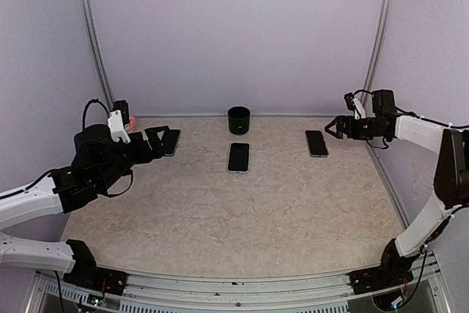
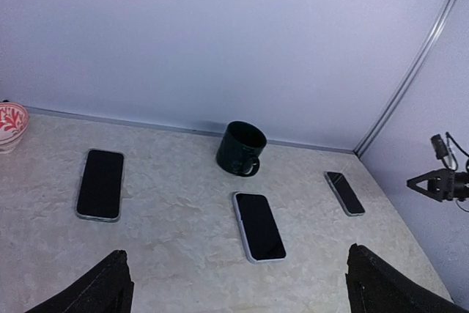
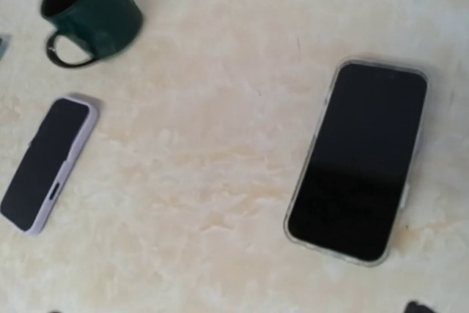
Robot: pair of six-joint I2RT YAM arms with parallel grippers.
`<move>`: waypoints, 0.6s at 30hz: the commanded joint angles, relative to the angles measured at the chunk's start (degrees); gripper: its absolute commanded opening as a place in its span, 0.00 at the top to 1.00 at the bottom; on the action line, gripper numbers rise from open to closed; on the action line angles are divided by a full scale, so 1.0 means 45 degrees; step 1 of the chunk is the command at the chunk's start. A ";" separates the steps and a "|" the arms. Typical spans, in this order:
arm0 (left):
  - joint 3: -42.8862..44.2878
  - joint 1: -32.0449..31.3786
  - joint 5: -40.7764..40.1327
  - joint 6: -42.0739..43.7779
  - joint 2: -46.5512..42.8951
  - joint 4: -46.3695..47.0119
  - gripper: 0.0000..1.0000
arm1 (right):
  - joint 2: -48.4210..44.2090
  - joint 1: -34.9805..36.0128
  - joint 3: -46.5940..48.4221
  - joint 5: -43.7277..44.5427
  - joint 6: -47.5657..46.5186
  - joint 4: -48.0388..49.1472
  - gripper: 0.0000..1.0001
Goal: Put the phone into the phone case
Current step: Reset both arms
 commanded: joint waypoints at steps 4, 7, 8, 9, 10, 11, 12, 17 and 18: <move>-0.0936 0.0963 -0.1470 0.0585 -0.1126 -0.0296 0.01 | -0.3799 0.0975 -0.4318 0.0992 0.0176 0.4860 0.00; -0.0727 0.1419 -0.1422 0.0794 -0.1450 -0.0921 0.01 | -0.5419 0.1344 -0.5748 0.1703 -0.0468 0.5398 0.00; -0.0530 0.1644 -0.1288 0.0829 -0.1419 -0.1314 0.01 | -0.6016 0.1395 -0.6280 0.2094 -0.0669 0.5397 0.00; -0.0368 0.1875 -0.1028 0.0836 -0.1349 -0.1661 0.01 | -0.6674 0.1421 -0.6546 0.2414 -0.0807 0.5421 0.00; -0.0253 0.2134 -0.0753 0.0810 -0.1277 -0.1939 0.01 | -0.7308 0.1466 -0.7044 0.2671 -0.0934 0.5527 0.00; -0.0209 0.2373 -0.0472 0.0790 -0.1202 -0.2025 0.01 | -0.8035 0.1498 -0.7450 0.2901 -0.1032 0.5648 0.00; -0.0228 0.2574 -0.0210 0.0780 -0.1191 -0.2036 0.01 | -0.8697 0.1505 -0.7787 0.3127 -0.1040 0.5692 0.00; -0.0728 0.3223 0.0168 0.0844 -0.1791 -0.2035 0.01 | -1.1291 0.1513 -0.8412 0.3849 -0.1026 0.4424 0.00; -0.0816 0.3330 0.0212 0.0936 -0.2030 -0.2047 0.01 | -1.1691 0.1524 -0.8466 0.3952 -0.0961 0.4116 0.00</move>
